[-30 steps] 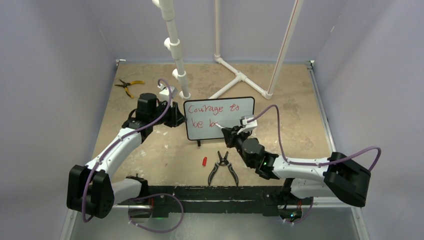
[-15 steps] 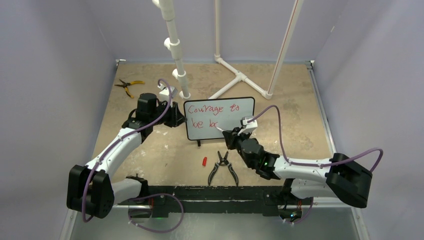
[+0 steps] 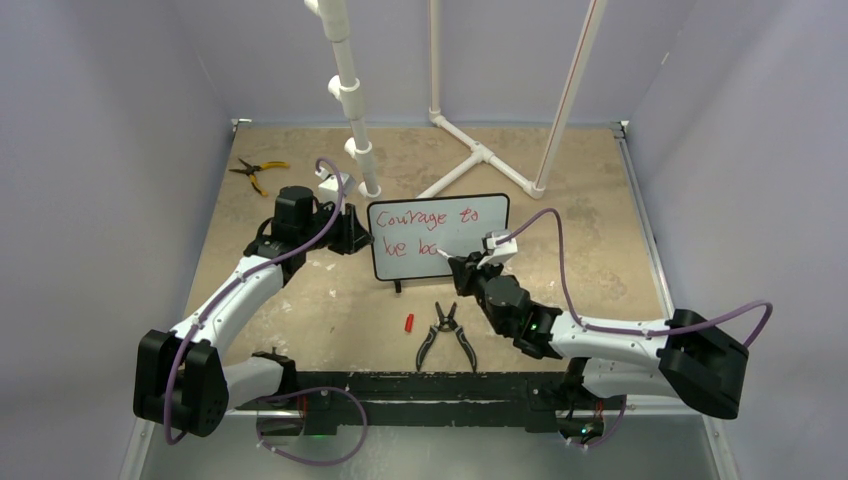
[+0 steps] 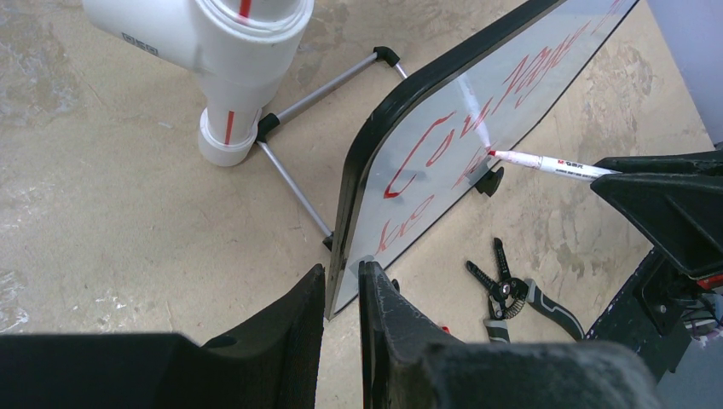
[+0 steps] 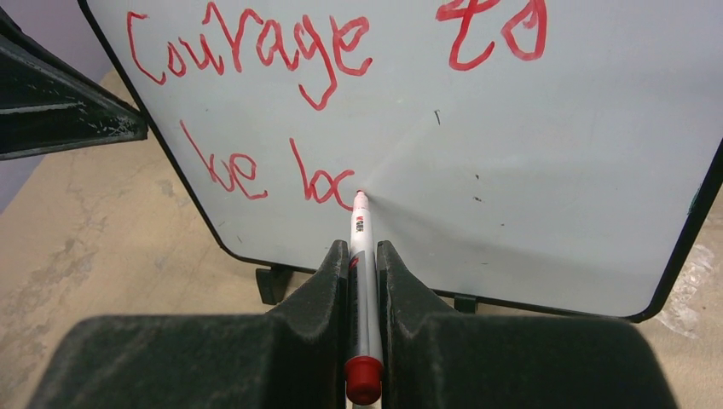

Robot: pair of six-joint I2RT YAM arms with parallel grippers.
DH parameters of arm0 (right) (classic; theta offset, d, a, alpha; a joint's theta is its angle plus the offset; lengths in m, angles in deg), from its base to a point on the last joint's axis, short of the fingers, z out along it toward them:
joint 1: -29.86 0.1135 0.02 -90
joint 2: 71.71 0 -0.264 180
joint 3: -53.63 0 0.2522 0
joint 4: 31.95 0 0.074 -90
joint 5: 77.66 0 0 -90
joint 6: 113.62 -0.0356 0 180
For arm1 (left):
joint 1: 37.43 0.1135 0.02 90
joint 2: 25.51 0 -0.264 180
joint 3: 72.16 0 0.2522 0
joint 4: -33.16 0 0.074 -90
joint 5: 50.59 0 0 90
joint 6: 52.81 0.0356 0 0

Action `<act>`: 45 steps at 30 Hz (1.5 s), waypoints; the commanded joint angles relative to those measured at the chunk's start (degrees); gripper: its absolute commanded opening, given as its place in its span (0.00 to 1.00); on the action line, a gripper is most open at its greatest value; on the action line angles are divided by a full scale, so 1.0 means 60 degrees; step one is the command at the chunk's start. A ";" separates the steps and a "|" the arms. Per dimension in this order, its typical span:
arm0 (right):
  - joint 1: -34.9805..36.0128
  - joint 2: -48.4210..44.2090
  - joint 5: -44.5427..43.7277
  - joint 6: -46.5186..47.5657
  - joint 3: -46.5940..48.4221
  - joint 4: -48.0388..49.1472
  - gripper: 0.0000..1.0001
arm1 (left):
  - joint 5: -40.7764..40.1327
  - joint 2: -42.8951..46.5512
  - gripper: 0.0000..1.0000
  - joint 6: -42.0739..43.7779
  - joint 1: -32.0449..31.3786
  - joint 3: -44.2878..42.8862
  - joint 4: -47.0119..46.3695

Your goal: Write a sentence on the whiteboard

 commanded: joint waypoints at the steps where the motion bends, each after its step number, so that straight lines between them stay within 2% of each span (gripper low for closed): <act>1: -0.0128 0.0030 -0.0596 0.0403 0.0459 0.0478 0.00 | -0.0012 0.0187 0.20 0.0139 0.0077 0.0000 -0.0181; 9: -0.0128 0.0137 -0.0452 0.0526 0.0532 0.0700 0.00 | -0.0020 0.0202 0.20 0.0139 0.0077 0.0000 -0.0181; 18: -0.0128 -0.0826 -0.0383 0.0601 0.0343 0.0359 0.00 | -0.0016 0.0217 0.20 0.0141 0.0077 0.0011 -0.0181; 28: -0.0458 -0.0513 -0.0592 0.0789 0.0560 0.0280 0.00 | 0.0006 0.0206 0.20 0.0133 0.0077 0.0015 -0.0195; 45: -0.0454 -0.0366 0.0186 -0.1092 -0.0043 -0.1085 0.00 | 0.0044 0.0246 0.20 0.0126 0.0077 0.0015 -0.0203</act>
